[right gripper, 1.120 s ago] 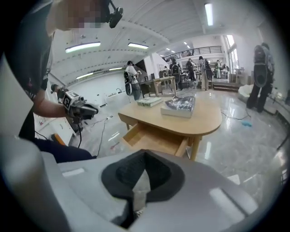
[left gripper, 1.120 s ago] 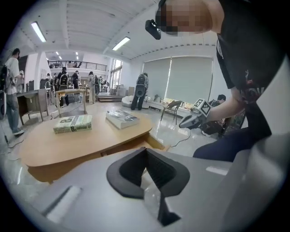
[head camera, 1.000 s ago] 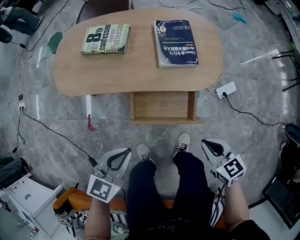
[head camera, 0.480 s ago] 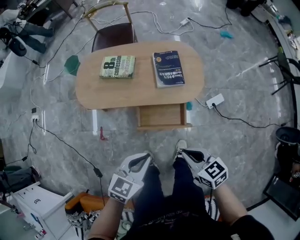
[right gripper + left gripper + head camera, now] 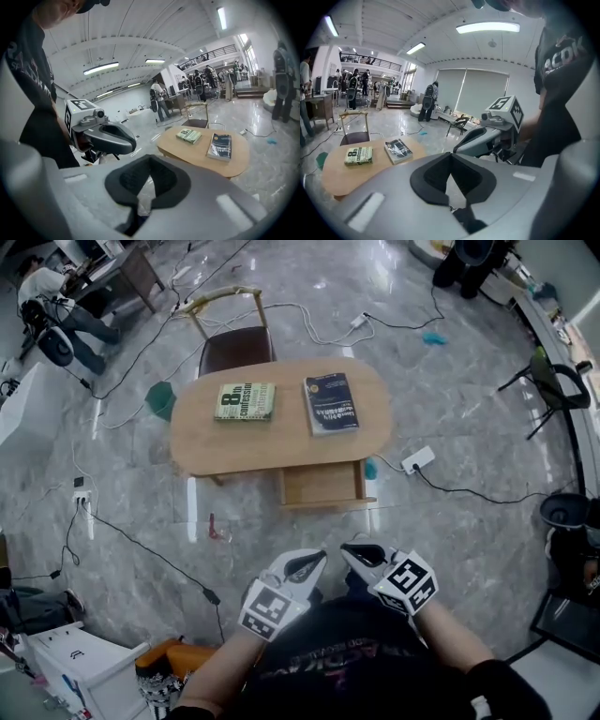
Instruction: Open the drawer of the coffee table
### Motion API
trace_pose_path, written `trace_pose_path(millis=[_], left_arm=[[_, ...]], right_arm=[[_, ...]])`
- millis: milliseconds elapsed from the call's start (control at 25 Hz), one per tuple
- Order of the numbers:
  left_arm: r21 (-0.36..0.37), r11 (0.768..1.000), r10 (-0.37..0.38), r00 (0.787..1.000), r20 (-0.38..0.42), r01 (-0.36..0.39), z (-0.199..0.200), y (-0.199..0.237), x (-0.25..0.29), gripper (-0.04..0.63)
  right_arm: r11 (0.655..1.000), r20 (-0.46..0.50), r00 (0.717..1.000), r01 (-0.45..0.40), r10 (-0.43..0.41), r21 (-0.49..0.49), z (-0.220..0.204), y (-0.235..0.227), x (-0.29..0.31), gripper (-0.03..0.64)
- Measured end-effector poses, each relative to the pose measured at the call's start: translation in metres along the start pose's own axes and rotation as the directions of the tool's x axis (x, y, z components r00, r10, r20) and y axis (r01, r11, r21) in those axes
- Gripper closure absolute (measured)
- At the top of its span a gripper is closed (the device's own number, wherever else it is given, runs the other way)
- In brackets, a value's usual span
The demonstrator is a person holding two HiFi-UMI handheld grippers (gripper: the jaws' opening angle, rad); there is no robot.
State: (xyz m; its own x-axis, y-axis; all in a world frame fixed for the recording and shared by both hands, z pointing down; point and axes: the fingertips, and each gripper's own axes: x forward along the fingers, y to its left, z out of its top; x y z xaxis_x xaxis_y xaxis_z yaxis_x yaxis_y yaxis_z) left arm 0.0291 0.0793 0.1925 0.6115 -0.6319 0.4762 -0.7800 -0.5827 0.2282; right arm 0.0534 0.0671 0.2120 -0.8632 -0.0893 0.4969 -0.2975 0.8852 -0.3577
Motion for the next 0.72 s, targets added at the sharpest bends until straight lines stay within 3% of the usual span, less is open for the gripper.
trace_pose_path(millis=[360,720], left_arm=[[0.014,1.000,-0.002,0.998,0.059,0.001,0.025,-0.007,-0.020,0.591],[0.017,1.000,-0.019,0.997,0.077,0.017,0.038,-0.004,-0.025,0.591]], right_arm=[[1.000,0.033,0.999,0.013,-0.013,-0.020,0.014,0.034,-0.014,0.615],[0.999,0.060,0.997,0.046,-0.046,0.007,0.025,0.033,-0.019,0.615]])
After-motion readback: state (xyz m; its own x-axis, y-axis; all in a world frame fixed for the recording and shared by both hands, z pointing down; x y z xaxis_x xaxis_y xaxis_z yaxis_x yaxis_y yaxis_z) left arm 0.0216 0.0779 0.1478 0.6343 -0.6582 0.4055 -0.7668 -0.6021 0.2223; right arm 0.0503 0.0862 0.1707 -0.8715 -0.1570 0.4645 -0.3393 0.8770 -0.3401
